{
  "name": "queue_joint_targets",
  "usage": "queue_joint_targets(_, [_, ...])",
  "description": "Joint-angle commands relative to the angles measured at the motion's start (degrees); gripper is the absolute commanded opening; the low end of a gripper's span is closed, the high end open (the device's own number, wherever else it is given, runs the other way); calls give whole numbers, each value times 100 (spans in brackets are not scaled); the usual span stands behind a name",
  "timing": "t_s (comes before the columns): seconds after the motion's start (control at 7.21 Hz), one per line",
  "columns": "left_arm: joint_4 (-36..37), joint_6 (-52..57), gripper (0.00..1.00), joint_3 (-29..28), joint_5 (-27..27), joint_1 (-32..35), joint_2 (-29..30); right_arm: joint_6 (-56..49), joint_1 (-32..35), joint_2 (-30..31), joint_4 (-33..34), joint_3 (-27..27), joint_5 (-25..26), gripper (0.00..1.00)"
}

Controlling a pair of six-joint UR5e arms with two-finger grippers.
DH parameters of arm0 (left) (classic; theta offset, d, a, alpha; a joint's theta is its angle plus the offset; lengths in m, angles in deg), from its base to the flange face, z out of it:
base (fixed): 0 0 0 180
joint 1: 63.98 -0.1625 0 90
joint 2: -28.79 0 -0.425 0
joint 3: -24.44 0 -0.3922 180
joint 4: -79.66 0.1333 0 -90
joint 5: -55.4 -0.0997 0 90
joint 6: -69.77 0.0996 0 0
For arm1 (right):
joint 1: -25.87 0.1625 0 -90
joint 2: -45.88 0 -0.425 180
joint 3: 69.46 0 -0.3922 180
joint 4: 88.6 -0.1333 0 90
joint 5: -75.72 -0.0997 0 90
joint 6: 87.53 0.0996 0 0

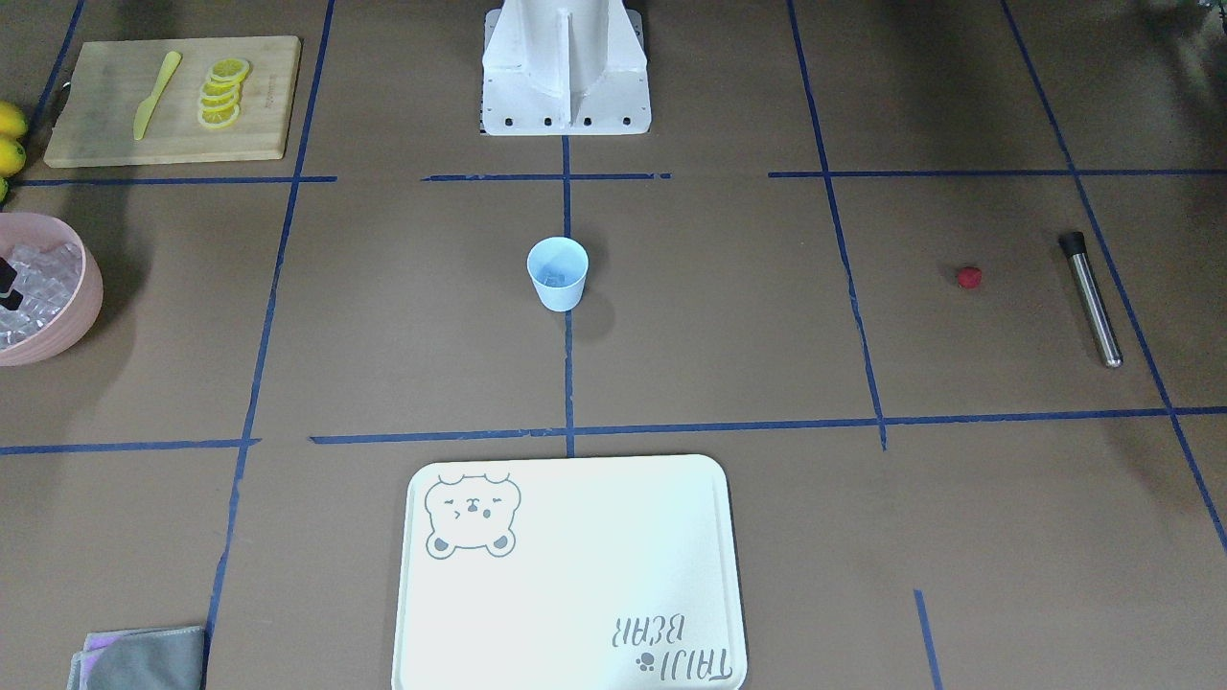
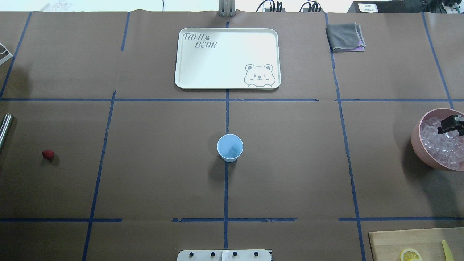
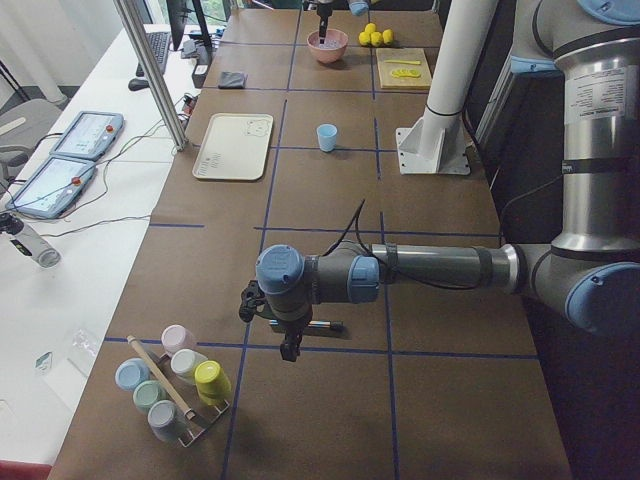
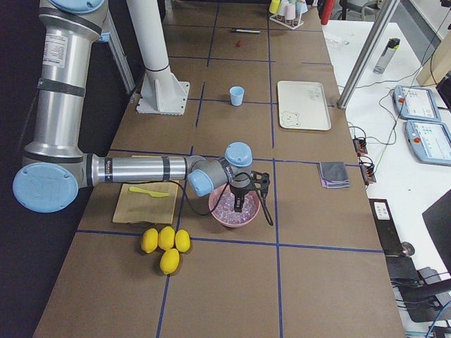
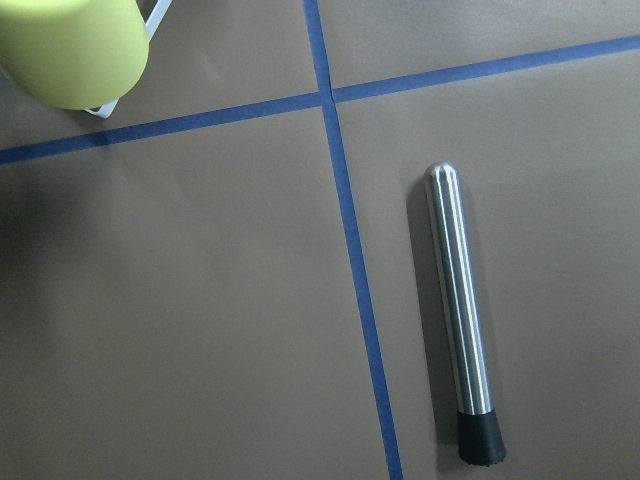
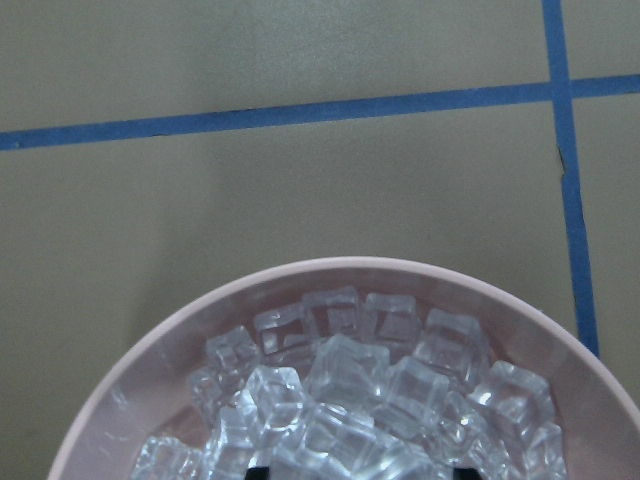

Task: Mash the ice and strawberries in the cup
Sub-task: 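Grasp another ice cube from the pink bowl with the right gripper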

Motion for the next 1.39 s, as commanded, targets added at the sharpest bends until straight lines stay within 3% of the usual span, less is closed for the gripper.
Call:
queue_joint_targets(0.0, [0,2,100,2,0,0,0,-46,-6,49,-4,0,6,65])
queue_joint_targets(0.14, [0,2,100,11,0,0,0,-55,3,101,-4,8,6,59])
queue_joint_targets(0.42, [0,2,100,20,0,0,0,-439,3,119,-4,0,15,29])
queue_joint_targets(0.69, [0,2,100,11,0,0,0,-521,12,137,-4,43,-12,13])
queue_joint_targets(1.25, [0,2,100,11,0,0,0,-521,249,41,432,727,-64,10])
